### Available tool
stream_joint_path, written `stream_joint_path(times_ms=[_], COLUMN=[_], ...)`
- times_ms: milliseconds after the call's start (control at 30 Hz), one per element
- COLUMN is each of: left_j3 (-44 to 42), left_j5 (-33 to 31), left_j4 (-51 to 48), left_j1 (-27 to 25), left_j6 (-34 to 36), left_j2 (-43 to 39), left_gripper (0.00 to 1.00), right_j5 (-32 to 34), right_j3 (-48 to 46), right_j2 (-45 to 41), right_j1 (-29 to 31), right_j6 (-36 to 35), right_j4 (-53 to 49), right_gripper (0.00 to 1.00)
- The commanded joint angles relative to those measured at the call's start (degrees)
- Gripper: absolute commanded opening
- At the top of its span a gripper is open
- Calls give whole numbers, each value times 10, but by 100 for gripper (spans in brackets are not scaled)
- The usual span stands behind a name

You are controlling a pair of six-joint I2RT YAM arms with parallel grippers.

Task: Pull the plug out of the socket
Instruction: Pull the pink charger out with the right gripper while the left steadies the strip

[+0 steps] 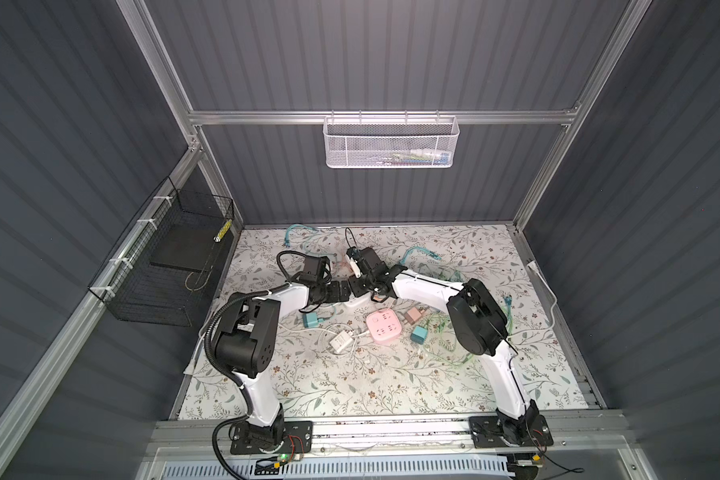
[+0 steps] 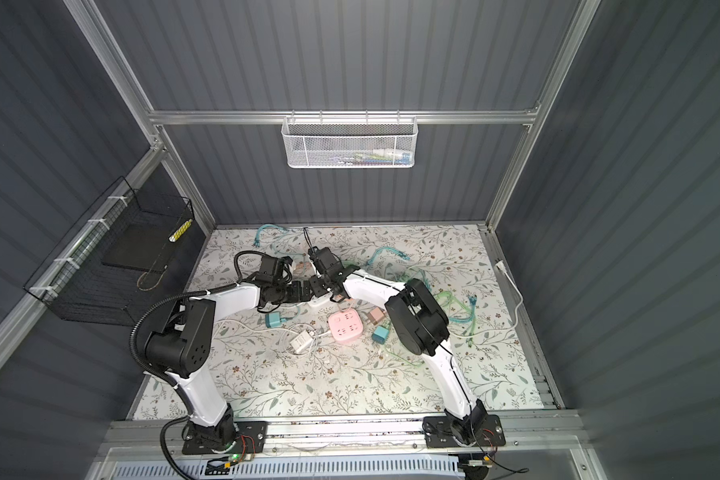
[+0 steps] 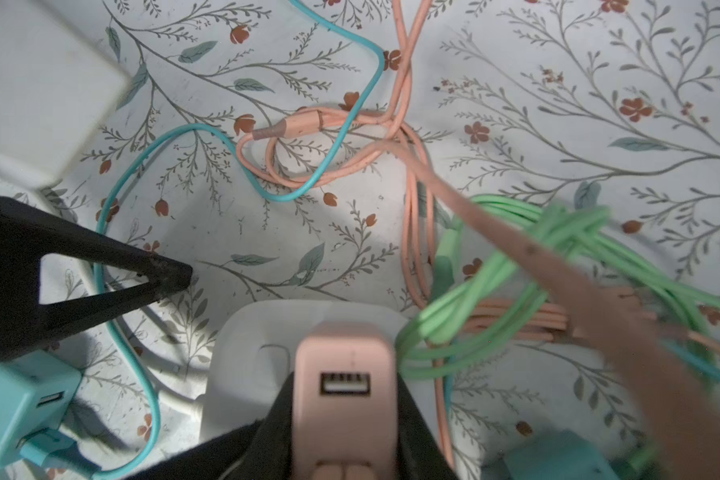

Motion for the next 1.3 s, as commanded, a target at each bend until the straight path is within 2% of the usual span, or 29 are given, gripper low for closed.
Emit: stream_joint_path(times_ms=[0, 333, 767, 1000, 1133, 1267], left_j3=[-17, -25, -18, -24, -27, -27], left_j5=[-21, -10, -17, -19, -23, -23], left_j4=[-69, -63, -77, -74, -78, -78], left_j1=[6, 12, 12, 15, 15, 15], left_j6=[8, 2, 14, 12, 17, 22], left_j2=[43, 45, 63, 45, 25, 0], left_gripper=[100, 98, 97, 97, 98, 98], right_j5=[-15, -12, -17, -7, -35, -98], right_j3=[-4, -65, -59, -55, -47, -3], right_j2=[-55, -85, -86, -85, -84, -62], right_j1=[6, 7, 7, -3, -31, -65], right_j6=[0, 6, 19, 15, 30, 33], right_j4=[50, 103, 130, 110, 83, 10], right_gripper=[10, 10, 10, 11, 12, 14])
